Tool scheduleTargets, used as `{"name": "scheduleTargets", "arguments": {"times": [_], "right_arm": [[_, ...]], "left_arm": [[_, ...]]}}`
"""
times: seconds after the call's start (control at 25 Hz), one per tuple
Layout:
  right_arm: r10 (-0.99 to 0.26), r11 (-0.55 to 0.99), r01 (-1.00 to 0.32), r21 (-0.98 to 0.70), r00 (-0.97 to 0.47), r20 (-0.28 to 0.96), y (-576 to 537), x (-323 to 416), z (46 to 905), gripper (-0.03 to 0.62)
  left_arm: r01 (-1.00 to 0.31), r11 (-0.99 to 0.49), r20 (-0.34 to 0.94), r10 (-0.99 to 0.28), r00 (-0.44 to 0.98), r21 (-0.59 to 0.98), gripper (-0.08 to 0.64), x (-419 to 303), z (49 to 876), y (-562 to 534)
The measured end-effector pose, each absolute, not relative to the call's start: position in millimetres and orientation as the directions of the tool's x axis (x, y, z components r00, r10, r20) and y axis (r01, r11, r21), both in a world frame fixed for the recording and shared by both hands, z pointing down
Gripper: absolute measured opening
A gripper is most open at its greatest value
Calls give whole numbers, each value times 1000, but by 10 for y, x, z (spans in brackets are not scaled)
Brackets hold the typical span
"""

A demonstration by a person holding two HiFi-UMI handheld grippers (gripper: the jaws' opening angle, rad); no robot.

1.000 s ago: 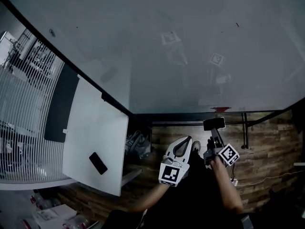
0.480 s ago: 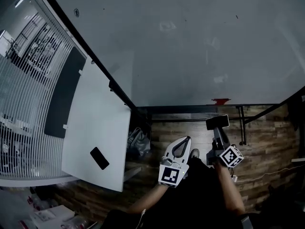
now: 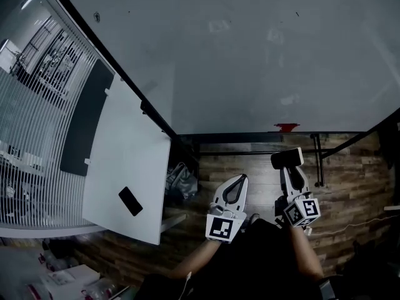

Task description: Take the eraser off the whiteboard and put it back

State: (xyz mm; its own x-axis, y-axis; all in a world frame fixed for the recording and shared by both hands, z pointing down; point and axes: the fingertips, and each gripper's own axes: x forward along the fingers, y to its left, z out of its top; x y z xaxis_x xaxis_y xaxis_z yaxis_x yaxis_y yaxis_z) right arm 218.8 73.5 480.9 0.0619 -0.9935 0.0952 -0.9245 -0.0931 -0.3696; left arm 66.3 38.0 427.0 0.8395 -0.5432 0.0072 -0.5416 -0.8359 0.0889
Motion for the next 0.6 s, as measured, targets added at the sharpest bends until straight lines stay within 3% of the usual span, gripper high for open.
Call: {"name": "scheduleTargets", "arguments": {"times": [0.6], "right_arm": [[-995,80,-972,-222,-91,43,1290,1947,4384,138]], "left_arm": [[-611,-787,43,-610,791,82,6,736,4175,918]]}}
